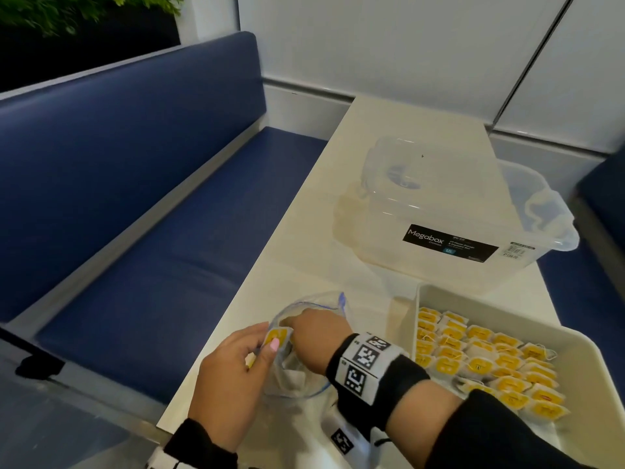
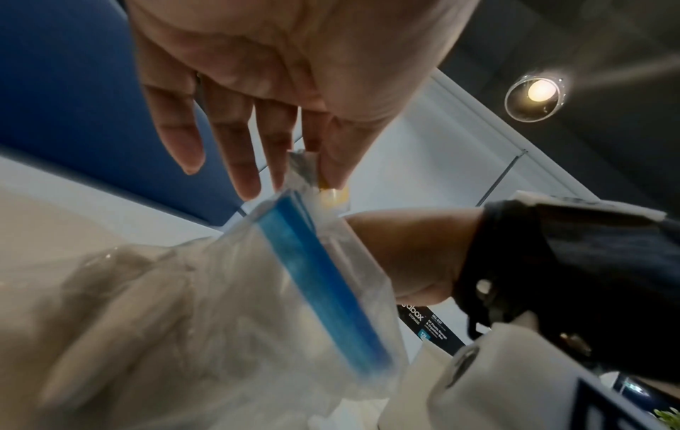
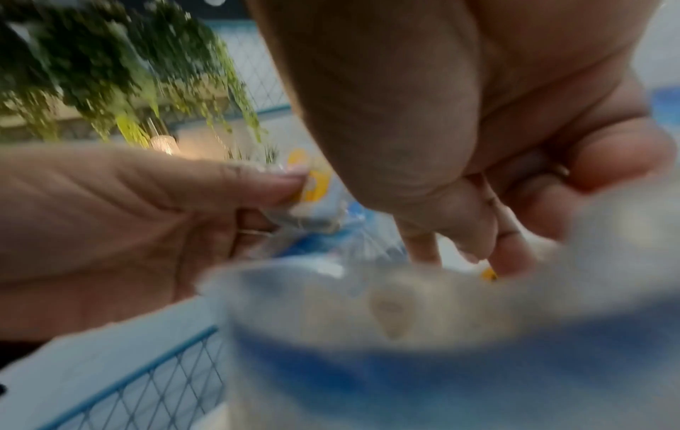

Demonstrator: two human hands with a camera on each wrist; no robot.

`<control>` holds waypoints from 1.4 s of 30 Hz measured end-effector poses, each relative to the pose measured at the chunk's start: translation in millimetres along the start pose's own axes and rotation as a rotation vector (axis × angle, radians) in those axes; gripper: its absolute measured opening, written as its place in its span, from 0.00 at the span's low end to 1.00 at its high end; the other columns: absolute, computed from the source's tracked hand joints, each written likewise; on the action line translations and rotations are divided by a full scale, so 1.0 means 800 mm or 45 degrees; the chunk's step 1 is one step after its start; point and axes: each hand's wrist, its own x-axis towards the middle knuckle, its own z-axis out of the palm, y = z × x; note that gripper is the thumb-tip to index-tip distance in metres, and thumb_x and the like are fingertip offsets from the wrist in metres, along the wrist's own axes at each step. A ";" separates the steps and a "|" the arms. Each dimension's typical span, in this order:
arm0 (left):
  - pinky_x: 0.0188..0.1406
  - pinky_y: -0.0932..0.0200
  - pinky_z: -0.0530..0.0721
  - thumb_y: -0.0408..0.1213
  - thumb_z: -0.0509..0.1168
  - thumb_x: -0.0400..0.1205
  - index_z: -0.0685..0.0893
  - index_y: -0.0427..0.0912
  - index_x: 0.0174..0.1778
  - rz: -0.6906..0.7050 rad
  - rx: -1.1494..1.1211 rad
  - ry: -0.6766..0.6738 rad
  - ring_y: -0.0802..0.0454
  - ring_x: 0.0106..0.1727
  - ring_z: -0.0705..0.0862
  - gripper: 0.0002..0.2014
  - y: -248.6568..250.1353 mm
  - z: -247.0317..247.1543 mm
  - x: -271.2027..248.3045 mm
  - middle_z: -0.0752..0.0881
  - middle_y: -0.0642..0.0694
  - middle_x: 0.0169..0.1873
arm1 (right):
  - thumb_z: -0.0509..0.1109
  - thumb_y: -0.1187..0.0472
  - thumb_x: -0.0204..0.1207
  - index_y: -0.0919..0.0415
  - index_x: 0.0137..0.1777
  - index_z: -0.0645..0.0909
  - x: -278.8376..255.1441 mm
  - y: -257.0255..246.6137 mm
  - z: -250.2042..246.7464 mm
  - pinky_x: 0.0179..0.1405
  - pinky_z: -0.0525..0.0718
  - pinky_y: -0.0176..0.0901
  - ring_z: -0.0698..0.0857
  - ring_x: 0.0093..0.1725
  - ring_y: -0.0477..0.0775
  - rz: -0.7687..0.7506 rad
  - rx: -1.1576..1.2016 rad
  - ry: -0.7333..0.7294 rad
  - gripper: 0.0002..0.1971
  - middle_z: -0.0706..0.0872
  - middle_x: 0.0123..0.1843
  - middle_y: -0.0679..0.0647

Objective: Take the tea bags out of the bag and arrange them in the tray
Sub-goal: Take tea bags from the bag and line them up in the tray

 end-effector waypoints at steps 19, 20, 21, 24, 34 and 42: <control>0.37 0.84 0.73 0.43 0.67 0.78 0.88 0.60 0.39 0.021 -0.012 0.029 0.70 0.47 0.83 0.07 0.002 -0.003 0.006 0.87 0.69 0.40 | 0.63 0.68 0.76 0.66 0.53 0.80 -0.020 0.005 -0.005 0.32 0.65 0.47 0.82 0.51 0.66 -0.085 -0.105 0.324 0.08 0.79 0.56 0.63; 0.38 0.85 0.73 0.42 0.67 0.78 0.89 0.59 0.40 0.021 -0.020 0.044 0.70 0.48 0.82 0.07 0.003 -0.003 0.007 0.87 0.70 0.41 | 0.63 0.67 0.76 0.64 0.52 0.78 -0.024 0.006 -0.005 0.34 0.64 0.47 0.82 0.50 0.66 -0.090 -0.036 0.366 0.07 0.80 0.55 0.63; 0.38 0.85 0.73 0.42 0.67 0.78 0.89 0.58 0.41 0.016 -0.019 0.057 0.70 0.47 0.83 0.06 0.003 -0.003 0.007 0.87 0.69 0.41 | 0.62 0.67 0.77 0.60 0.50 0.76 -0.027 0.007 -0.005 0.36 0.65 0.46 0.81 0.49 0.65 -0.087 0.049 0.417 0.05 0.81 0.54 0.62; 0.38 0.82 0.72 0.43 0.67 0.79 0.90 0.54 0.46 0.009 0.017 0.061 0.68 0.47 0.83 0.06 0.004 0.000 0.008 0.87 0.65 0.45 | 0.63 0.63 0.77 0.56 0.51 0.77 -0.033 0.014 -0.007 0.40 0.71 0.44 0.81 0.49 0.60 -0.025 0.311 0.527 0.05 0.85 0.51 0.57; 0.40 0.78 0.72 0.43 0.66 0.80 0.89 0.51 0.50 -0.001 -0.019 0.097 0.65 0.48 0.82 0.08 0.014 0.001 0.005 0.85 0.64 0.47 | 0.67 0.60 0.77 0.54 0.48 0.82 -0.049 0.032 -0.014 0.48 0.78 0.44 0.83 0.49 0.53 0.115 0.668 0.501 0.03 0.86 0.46 0.50; 0.41 0.72 0.76 0.42 0.66 0.80 0.85 0.55 0.41 0.073 -0.032 0.183 0.63 0.46 0.82 0.04 0.021 -0.001 0.002 0.84 0.63 0.42 | 0.66 0.60 0.78 0.52 0.42 0.77 -0.062 0.029 -0.029 0.44 0.70 0.42 0.75 0.44 0.49 0.035 0.677 0.571 0.04 0.77 0.47 0.47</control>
